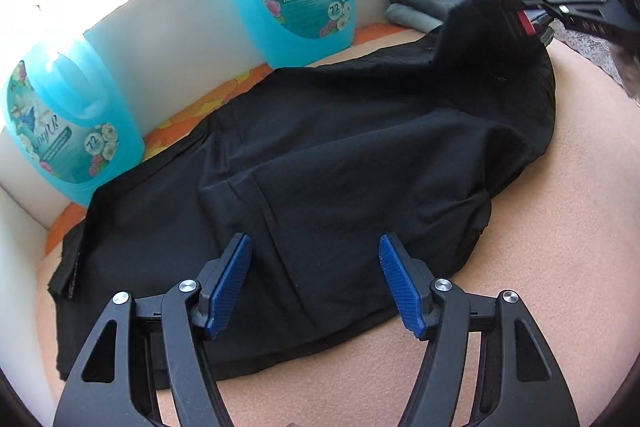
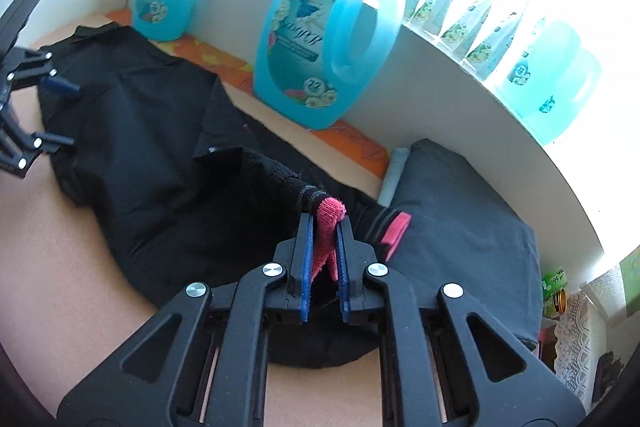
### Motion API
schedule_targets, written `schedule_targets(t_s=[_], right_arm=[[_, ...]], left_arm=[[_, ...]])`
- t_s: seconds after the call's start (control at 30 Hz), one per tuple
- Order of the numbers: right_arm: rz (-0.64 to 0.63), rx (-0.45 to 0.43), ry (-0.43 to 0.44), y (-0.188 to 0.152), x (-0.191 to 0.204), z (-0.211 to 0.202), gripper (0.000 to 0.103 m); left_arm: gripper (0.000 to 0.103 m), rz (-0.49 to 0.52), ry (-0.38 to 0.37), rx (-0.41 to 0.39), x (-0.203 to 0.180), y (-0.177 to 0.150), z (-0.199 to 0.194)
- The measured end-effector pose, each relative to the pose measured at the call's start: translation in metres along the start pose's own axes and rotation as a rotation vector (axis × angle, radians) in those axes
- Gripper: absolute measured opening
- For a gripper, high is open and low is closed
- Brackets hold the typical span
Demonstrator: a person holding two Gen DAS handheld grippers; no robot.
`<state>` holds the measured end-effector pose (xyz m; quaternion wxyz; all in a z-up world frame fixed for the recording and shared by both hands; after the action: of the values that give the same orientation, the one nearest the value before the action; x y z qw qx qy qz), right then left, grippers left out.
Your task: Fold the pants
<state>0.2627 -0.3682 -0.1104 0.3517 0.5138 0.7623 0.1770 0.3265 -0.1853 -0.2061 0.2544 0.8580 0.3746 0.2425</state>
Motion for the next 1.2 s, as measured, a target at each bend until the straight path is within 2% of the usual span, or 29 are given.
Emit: schedule_targets(t_s=[0.17, 0.33, 0.4, 0.47, 0.53, 0.63, 0.77, 0.97, 1.1, 1.2], right_arm=[[0.103, 0.071, -0.082, 0.013, -0.047, 0.046, 0.010], [0.143, 0.118, -0.136, 0.008, -0.065, 0.073, 0.010], [0.150, 0.110, -0.147, 0.008, -0.064, 0.073, 0.018], [0.150, 0.082, -0.149, 0.010, -0.061, 0.067, 0.044], [0.154, 0.059, -0.152, 0.014, -0.058, 0.059, 0.050], [0.163, 0.020, -0.120, 0.022, -0.047, 0.044, 0.050], [0.146, -0.034, -0.047, 0.032, -0.015, 0.020, 0.050], [0.081, -0.076, 0.094, 0.036, 0.059, -0.004, 0.050], [0.017, -0.077, 0.204, 0.035, 0.115, -0.013, 0.050], [-0.039, -0.069, 0.286, 0.034, 0.155, -0.019, 0.051]], left_arm=[[0.066, -0.012, -0.010, 0.000, 0.000, -0.001, 0.000], [0.066, -0.023, -0.017, -0.004, 0.003, -0.002, -0.001], [0.066, -0.028, -0.018, -0.008, 0.006, -0.003, -0.003], [0.066, -0.038, -0.009, -0.015, 0.011, -0.004, -0.006], [0.066, -0.053, 0.005, -0.024, 0.019, -0.006, -0.011], [0.066, -0.087, 0.030, -0.035, 0.038, -0.010, -0.018], [0.066, -0.118, 0.102, -0.029, 0.074, -0.025, -0.026], [0.066, -0.204, 0.239, 0.024, 0.150, -0.054, -0.025], [0.066, -0.287, 0.277, 0.048, 0.192, -0.072, -0.021], [0.066, -0.310, 0.308, 0.056, 0.215, -0.082, -0.019]])
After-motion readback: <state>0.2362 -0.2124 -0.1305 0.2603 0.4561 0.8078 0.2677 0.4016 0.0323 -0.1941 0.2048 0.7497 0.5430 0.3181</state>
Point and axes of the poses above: each gripper's, at about its wrist camera, not at the fingertips, and z roughly the way its jaws point, x to its left, y to its top, the point moved 10 cm from there along z, roughly the way its jaws point, and after that the axes turned 4 degrees about y, right-handed, at the moved point
